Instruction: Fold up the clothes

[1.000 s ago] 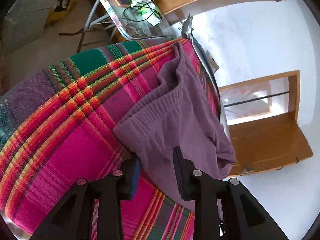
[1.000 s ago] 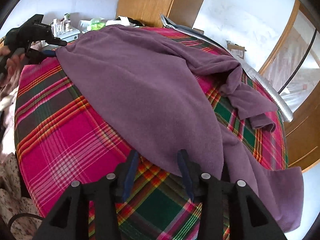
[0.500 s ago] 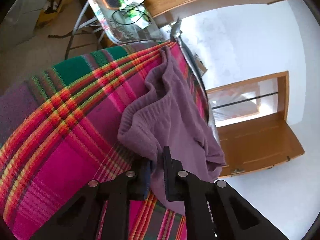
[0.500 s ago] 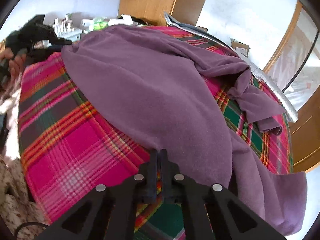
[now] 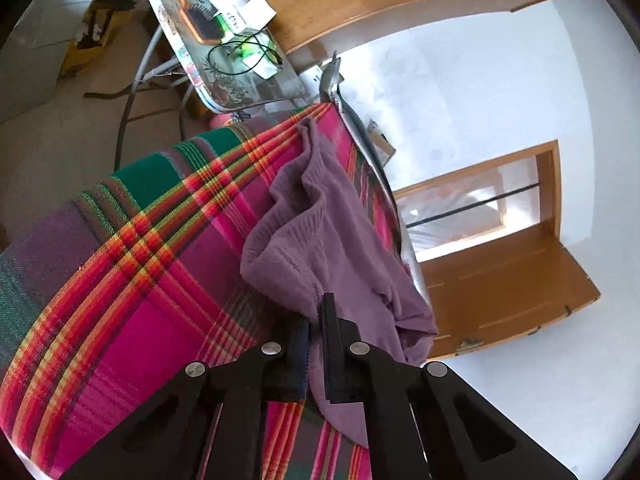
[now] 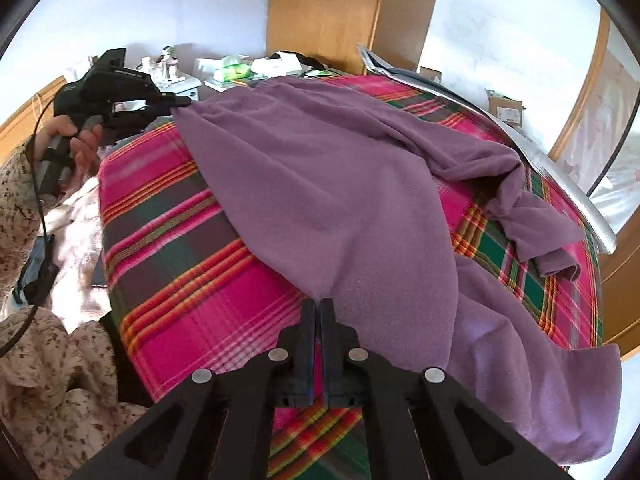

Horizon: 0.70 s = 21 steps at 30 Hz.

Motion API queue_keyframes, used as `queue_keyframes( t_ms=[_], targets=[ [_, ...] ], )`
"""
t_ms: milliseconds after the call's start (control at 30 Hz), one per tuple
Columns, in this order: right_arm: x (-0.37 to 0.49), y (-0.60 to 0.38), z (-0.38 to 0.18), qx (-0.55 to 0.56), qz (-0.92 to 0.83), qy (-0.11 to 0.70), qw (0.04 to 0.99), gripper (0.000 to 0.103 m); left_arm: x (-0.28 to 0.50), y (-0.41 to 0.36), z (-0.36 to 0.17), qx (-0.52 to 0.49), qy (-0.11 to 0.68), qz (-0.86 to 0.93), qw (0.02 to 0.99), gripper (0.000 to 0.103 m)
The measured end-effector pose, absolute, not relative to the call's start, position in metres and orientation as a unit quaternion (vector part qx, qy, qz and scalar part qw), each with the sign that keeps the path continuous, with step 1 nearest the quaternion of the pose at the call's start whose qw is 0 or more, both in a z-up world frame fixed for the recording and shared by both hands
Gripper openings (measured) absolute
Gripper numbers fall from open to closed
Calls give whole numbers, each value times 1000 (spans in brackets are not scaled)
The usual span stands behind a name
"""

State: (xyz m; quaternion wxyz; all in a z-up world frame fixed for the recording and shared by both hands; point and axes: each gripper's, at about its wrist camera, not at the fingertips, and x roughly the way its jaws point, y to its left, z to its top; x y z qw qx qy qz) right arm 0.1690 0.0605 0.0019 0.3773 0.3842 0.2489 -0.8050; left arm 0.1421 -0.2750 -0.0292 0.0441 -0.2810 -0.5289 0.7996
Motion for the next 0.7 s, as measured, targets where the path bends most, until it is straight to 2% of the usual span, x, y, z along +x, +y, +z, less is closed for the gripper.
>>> queue_keyframes(
  t_ms=[200,233,500,533,633,700],
  targets=[
    [187,54,2,390,-788,253,404,2,163,-287,-27,-262,-527,808,22,4],
    [189,52,1,390,-785,256,407,2,167,-290,-27,-259,-527,810,15,1],
    [184,48,-9,407,-775,266,404,2,174,-301,-36,-267,-531,804,-2,2],
    [183,47,-11,409,-774,266,404,2,172,-300,-38,-272,-532,802,-1,3],
    [182,48,-14,414,-773,264,402,2,166,-294,-43,-287,-541,791,6,25],
    [181,50,-15,415,-773,261,403,2,162,-289,-45,-297,-545,784,14,25]
  ],
)
